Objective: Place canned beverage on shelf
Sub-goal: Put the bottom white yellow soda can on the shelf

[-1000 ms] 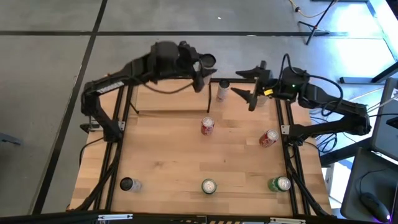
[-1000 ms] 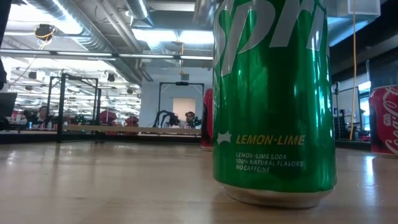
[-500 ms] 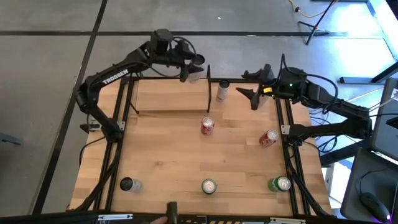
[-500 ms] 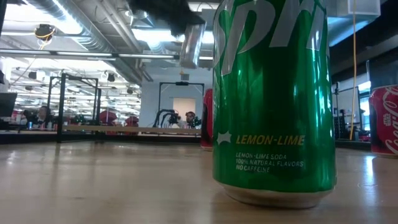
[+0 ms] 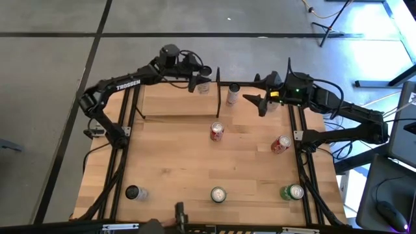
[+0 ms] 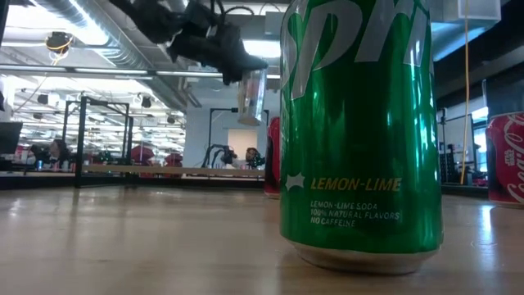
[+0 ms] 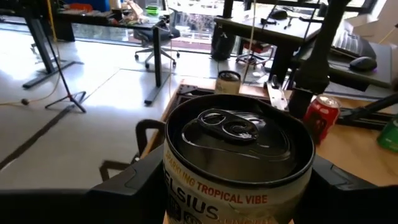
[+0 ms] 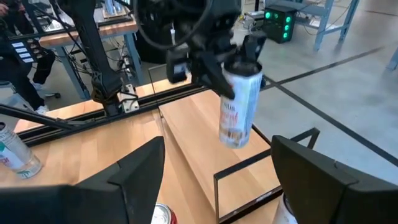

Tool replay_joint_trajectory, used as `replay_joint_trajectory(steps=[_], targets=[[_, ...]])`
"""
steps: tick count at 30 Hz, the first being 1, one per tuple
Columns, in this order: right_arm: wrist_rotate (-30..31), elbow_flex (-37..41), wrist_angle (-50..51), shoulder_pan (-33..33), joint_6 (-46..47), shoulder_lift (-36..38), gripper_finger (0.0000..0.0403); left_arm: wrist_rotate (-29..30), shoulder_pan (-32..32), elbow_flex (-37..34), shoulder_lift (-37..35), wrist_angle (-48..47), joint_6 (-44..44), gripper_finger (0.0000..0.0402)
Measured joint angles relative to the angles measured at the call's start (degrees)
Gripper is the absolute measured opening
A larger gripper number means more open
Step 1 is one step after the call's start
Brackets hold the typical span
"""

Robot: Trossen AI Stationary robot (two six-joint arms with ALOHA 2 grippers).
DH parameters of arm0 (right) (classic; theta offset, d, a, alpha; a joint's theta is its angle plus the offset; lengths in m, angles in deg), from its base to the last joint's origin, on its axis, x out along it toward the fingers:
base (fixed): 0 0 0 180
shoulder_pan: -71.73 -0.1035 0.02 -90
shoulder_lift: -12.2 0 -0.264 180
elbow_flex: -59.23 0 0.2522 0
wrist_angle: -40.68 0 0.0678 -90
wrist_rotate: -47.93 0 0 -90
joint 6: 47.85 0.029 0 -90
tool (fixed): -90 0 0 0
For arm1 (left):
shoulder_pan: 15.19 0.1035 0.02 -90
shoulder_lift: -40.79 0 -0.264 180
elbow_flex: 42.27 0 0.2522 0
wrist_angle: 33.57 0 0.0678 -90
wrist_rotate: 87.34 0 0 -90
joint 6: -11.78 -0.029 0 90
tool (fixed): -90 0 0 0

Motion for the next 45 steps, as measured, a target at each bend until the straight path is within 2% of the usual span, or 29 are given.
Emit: replay_joint_trajectory(steps=[6,12,24,31,37,45], targets=[[0.0,0.0,-0.5,0.0,1.5,-1.4,0.0278,-1.2,0.0,-6.4,0.0,9.4,-0.6,0.0227],[0.0,0.0,-0.5,0.0,3.2,-3.4,0.0278,-1.5,-0.3,-9.2,0.9,15.2,-0.7,0.0228],[0.2,0.0,-2.6,0.0,4.7,-5.1,0.0278,-2.7,-0.8,-9.3,6.9,16.4,-0.7,0.0230],[-1.5,0.0,-2.6,0.0,6.0,-5.1,0.0278,-3.2,-0.2,-9.3,10.8,21.5,0.8,0.0230],[-2.9,0.0,-2.6,0.0,5.9,-5.1,0.0278,-3.1,-0.7,-9.3,11.3,21.9,0.5,0.0233],[-1.4,0.0,-2.3,0.0,4.2,-5.1,0.0278,-2.0,-1.9,-9.4,13.1,22.8,0.6,0.0238]])
